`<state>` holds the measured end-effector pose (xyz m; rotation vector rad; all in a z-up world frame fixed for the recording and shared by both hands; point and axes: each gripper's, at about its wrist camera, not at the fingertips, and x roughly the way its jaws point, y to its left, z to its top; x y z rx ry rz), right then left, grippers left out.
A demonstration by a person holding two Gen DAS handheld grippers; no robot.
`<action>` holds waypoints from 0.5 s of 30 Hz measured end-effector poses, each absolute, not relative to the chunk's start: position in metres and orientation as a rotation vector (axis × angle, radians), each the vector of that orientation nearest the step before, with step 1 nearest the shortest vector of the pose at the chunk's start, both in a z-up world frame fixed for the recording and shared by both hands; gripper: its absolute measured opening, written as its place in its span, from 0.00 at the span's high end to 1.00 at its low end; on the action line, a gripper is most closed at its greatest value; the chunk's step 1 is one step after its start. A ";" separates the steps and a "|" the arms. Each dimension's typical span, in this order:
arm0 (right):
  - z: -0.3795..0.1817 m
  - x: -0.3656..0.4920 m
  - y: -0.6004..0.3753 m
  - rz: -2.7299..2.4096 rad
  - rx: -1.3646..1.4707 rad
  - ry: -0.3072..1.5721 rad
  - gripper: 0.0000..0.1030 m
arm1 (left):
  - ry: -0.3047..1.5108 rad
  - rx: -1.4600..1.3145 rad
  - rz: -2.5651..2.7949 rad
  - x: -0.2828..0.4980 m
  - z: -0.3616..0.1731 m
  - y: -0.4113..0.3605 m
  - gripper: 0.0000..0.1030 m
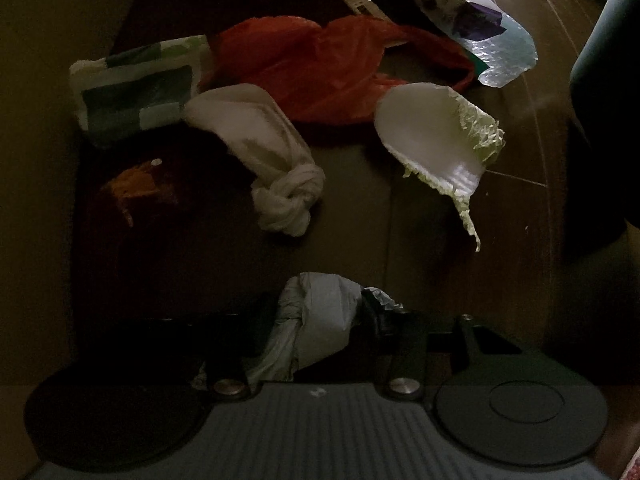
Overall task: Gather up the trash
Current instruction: 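Grasp the white crumpled bag with the left tool and lift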
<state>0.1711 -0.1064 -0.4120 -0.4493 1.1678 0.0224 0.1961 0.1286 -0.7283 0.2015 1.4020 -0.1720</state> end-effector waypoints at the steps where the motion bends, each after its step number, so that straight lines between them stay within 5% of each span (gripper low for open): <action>1: -0.412 0.170 -0.107 0.022 -0.449 1.166 0.96 | 1.398 0.203 -0.172 0.195 -0.725 0.129 0.58; 15: -0.412 0.168 -0.125 0.005 -0.387 1.148 0.97 | 1.234 0.092 -0.211 0.209 -0.642 0.118 0.58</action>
